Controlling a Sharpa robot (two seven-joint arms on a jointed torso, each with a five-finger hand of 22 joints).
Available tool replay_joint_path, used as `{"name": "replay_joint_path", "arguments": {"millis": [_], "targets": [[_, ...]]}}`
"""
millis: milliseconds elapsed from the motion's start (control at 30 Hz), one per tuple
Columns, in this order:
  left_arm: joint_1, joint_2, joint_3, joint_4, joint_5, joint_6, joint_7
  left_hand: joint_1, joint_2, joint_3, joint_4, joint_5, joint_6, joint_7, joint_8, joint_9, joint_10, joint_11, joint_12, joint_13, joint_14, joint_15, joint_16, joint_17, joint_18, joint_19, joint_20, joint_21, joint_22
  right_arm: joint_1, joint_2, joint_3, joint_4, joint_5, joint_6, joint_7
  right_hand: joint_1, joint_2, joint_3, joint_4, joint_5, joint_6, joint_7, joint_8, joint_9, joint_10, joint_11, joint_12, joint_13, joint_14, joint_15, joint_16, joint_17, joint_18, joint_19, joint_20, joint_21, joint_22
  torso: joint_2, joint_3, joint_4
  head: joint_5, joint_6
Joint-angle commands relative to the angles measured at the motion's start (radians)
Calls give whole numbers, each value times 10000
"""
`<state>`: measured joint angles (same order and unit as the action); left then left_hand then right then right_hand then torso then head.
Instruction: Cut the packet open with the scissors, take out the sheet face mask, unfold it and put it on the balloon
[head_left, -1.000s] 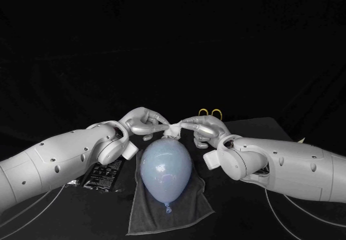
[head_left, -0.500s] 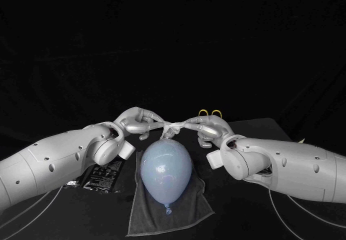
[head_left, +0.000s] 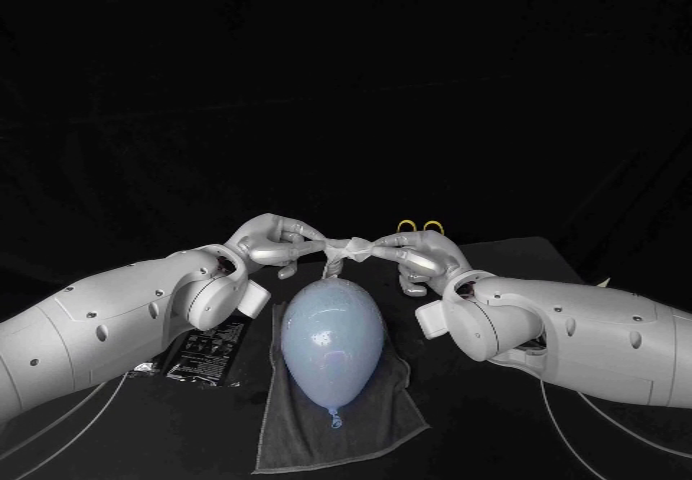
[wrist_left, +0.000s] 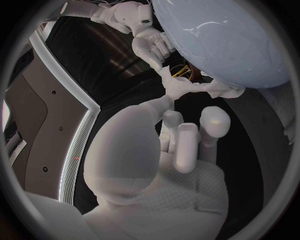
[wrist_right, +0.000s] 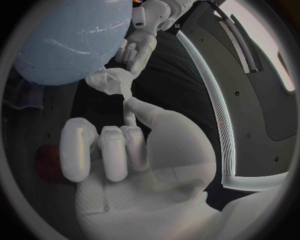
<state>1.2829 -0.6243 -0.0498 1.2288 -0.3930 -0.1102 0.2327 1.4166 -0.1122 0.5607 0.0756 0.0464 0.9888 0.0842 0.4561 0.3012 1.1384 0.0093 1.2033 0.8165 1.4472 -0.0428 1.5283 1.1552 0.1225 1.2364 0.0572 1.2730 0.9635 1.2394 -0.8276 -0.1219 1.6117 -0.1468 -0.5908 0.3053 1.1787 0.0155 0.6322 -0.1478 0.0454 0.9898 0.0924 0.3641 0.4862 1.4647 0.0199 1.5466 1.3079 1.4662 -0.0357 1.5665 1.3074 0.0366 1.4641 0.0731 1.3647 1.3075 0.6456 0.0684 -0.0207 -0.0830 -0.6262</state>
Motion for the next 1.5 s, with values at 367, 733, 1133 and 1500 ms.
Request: {"name": "replay_joint_path", "arguments": {"millis": [367,733,1133,1500], "targets": [[28,47,101,-102,1164,-802,288,-131,-17,211,-87,37,-56,22,122,1044,9,-23,-69,8,-12,-82,-20,-16,-67,-39,-52,1,13,18,41,10,-128,-474,-192,41,-33,97,90,-8,30,36,-55,582,1679,909,-55,28,2458,1046,-56,43,2634,110,73,-51,62,1947,-8,6,-1,45,121],[453,333,234,-657,1341,-948,284,-190,-50,324,-144,39,-62,20,183,1065,40,-21,-72,21,-2,-82,-26,4,-68,-37,-57,10,25,577,388,71,-865,-455,-319,19,-32,93,109,-22,30,24,-56,599,1706,913,-58,33,2462,1046,-59,43,2634,109,77,-53,68,1950,-22,0,-9,82,340],[1027,834,281,-1560,1466,-1201,337,-240,-77,426,-192,40,-68,18,229,1079,59,-21,-82,13,12,-83,-29,30,-73,-22,-61,28,57,1420,911,117,-1947,-298,-505,-208,-34,82,141,-45,30,9,-60,630,1751,924,-62,48,2474,1046,-65,43,2634,103,93,-58,94,1960,-23,2,-11,127,671],[1300,1117,348,-1884,1483,-1419,352,-301,-110,555,-248,41,-79,18,277,1091,84,-19,-89,20,24,-83,-35,46,-75,-13,-65,42,79,1761,1099,121,-1948,-541,-773,-705,-35,73,163,-61,31,0,-62,647,1777,922,-65,44,2471,1046,-69,43,2634,102,97,-61,97,1962,-19,3,-6,164,844]]}}
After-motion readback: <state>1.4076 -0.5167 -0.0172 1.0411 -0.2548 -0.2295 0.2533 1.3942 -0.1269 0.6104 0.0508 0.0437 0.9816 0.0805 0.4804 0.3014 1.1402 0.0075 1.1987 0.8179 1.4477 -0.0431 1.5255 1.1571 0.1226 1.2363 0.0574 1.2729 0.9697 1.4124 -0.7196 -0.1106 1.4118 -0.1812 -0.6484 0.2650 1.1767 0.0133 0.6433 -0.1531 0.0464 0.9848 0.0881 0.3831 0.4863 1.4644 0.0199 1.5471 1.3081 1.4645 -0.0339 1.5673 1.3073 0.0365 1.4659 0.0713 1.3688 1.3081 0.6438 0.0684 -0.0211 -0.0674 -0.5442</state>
